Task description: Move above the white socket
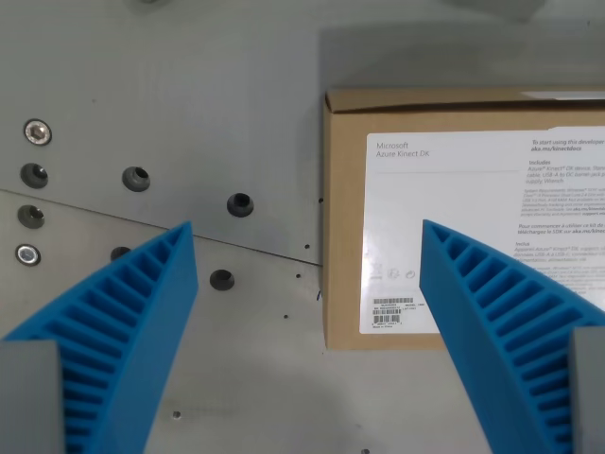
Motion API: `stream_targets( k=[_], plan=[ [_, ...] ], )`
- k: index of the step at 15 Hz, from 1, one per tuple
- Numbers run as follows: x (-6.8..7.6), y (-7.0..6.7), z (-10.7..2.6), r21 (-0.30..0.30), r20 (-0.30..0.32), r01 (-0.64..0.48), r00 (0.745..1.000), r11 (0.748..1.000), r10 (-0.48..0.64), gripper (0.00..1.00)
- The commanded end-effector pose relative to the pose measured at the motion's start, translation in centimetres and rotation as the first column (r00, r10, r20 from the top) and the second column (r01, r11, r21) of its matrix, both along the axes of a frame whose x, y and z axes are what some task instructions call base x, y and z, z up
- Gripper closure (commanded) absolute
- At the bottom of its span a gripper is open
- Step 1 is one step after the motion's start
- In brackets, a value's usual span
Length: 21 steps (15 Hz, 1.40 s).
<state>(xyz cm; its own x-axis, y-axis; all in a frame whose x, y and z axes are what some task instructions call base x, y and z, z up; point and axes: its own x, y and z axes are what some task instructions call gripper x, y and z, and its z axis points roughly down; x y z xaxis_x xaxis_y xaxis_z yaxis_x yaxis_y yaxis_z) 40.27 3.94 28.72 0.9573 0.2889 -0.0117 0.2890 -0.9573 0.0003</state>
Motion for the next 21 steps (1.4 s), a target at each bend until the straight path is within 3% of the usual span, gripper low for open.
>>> stream_targets(
  k=[1,12,21],
  plan=[
    [0.0,0.0,0.2,0.001,0.006,0.0,1.0,1.0,0.0,0.0],
    [0.4,-0.3,-0.1,0.001,0.006,0.027,1.0,1.0,-0.027,0.0],
    [2.2,-1.4,-1.2,-0.004,-0.011,0.071,0.997,0.997,-0.071,0.0]
  ],
)
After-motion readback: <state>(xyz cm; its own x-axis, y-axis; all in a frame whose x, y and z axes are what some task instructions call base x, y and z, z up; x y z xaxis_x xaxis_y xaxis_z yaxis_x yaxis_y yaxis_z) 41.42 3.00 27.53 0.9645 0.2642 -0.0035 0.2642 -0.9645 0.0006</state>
